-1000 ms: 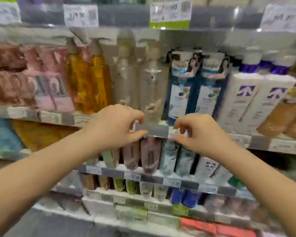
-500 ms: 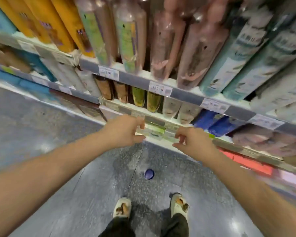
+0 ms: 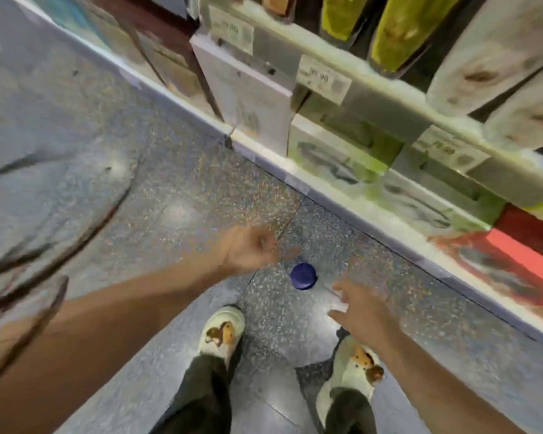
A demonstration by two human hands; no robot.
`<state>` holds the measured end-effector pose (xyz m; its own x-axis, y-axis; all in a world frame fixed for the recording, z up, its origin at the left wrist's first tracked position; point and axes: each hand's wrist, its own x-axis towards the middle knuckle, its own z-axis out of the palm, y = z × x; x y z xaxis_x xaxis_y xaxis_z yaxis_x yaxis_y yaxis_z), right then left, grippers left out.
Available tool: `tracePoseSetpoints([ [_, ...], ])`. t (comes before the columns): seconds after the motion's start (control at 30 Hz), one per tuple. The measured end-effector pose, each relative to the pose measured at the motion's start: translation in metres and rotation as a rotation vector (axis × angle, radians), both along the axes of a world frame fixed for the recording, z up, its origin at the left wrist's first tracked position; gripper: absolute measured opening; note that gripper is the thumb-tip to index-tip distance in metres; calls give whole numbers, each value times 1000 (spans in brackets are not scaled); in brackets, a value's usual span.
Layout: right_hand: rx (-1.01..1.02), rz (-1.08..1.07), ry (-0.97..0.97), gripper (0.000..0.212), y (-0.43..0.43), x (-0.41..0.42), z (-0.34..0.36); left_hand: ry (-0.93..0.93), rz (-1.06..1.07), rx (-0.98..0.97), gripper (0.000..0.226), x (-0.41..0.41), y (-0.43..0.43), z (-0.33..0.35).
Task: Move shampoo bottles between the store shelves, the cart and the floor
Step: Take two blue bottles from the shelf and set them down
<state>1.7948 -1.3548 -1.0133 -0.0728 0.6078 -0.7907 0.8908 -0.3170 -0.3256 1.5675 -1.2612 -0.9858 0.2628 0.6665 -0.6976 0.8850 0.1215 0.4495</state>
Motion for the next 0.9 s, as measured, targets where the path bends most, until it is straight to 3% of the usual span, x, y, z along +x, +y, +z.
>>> tracePoseSetpoints([
  [0.13, -33, 74, -54, 78, -9, -17, -88, 91, 32, -132, 37, -12, -21, -83],
  [0.23, 9, 148, -94, 86, -5, -33, -141, 95, 39, -197, 41, -20, -34, -123],
  [0.33, 32, 227, -141, 84, 3, -46, -179, 103, 50, -222, 43, -28, -42, -148],
  [0.47, 12, 367, -178, 64, 6, -56, -209, 110, 63, -260, 45, -37, -42, -162],
  [0.67, 85, 567, -298, 62, 16, -55, -200, 123, 24, -270, 44, -39, -31, -156],
  [0.9, 266, 461, -42, 47, 27, -21, -83, 82, -33, -278, 42, -21, -25, -78],
])
